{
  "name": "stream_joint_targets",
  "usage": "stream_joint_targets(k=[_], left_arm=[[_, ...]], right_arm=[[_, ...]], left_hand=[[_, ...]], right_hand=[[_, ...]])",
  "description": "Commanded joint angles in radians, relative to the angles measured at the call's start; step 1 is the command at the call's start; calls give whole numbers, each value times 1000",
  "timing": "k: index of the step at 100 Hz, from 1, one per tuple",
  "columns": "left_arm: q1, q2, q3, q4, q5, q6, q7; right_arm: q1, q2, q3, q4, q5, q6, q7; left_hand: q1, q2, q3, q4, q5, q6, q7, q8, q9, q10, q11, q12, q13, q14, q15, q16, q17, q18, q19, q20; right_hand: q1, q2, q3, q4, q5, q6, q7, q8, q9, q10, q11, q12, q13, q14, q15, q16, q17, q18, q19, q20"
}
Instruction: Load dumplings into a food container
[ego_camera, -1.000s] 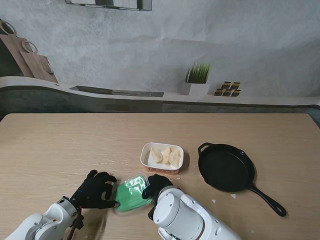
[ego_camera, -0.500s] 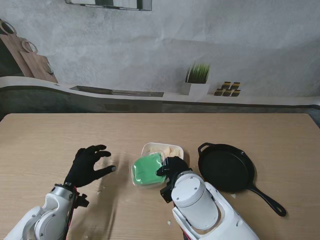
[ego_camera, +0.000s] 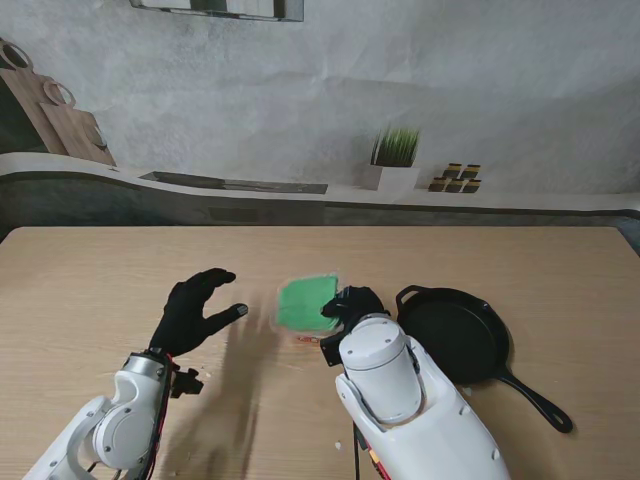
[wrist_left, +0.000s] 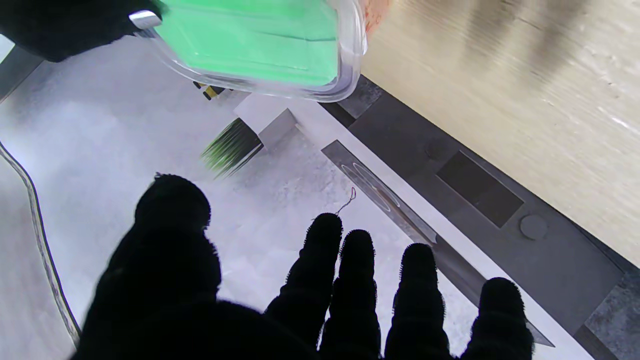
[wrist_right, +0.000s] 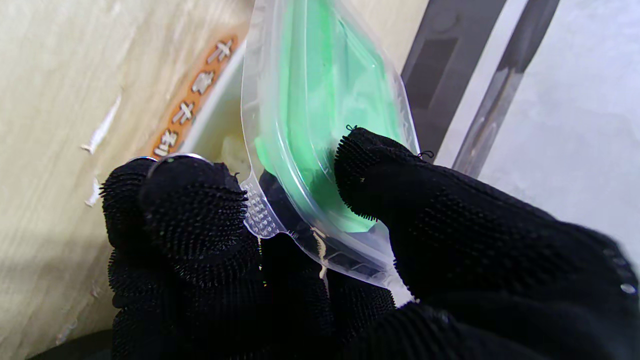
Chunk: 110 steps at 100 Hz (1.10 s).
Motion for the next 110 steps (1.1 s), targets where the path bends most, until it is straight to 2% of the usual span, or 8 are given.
stream_joint_targets(k=[1,20,32,48,65,77,98,110], left_arm=[[0,-5,3,5,6,1,-19],[-9,-6,10,21,-18,6,-31],[-14,-6,15,26,-20,8,-34],[-18,-6,17,30,-20,7,-35],[-20,-6,18,32,-20,11,-37],[-21,-5,17,32,-19,12,-39],[-22,-6,14,33,-19,13,-37],[-23,-5,13,35,-19,13,-39]], right_arm=[[15,-18,9,23,5,-6,6],[49,-35,18,91,22,-21,-35],[54,-55,39,103,94,-22,-81],[63,-59,42,126,77,-24,-92],[67,-69,55,148,53,5,-98],[65,-68,57,151,56,4,-98],[63,-47,51,123,97,-50,-86],[56,-44,53,99,113,-42,-73]], left_hand=[[20,45,-31,41,-33,-20,-10,-12,-32,12,-15,-8,-38,0,-19,-16,-13,-18,-8,24],[27,45,-38,43,-33,-12,-8,-12,-32,15,-20,-11,-36,1,-29,-19,-15,-20,-9,24],[30,44,-42,44,-34,-9,-9,-14,-33,17,-20,-11,-34,1,-33,-19,-16,-19,-9,24],[33,43,-44,45,-34,-7,-9,-14,-34,16,-19,-12,-33,2,-35,-18,-15,-20,-9,24],[38,41,-45,46,-35,-1,-9,-15,-35,16,-19,-12,-33,2,-38,-16,-17,-18,-10,24],[39,40,-45,46,-36,1,-10,-16,-37,18,-20,-12,-33,1,-39,-15,-17,-19,-10,24],[41,38,-45,47,-37,5,-11,-17,-38,18,-19,-12,-33,1,-40,-13,-18,-19,-11,24],[41,37,-46,47,-38,7,-11,-17,-39,18,-19,-12,-35,1,-41,-13,-20,-20,-11,23]], right_hand=[[89,43,79,-2,-2,-38,32,14,15,-1,31,15,49,67,28,12,-1,0,82,43],[94,43,77,0,-2,-30,34,15,14,7,36,16,48,72,37,12,-3,3,86,51],[103,36,83,2,4,-16,34,13,15,22,37,15,47,89,47,16,-6,17,89,56],[96,34,86,0,4,-12,33,12,20,22,37,13,47,83,56,19,2,20,90,59],[99,37,80,1,1,3,30,9,19,29,37,9,47,86,57,19,3,24,89,61],[104,38,77,2,3,7,31,7,19,36,38,7,46,92,61,21,3,29,89,62],[103,32,82,3,6,-3,34,9,19,32,44,10,47,92,64,21,1,32,91,64],[100,29,88,2,7,-2,34,10,22,32,44,10,47,88,70,24,4,34,92,66]])
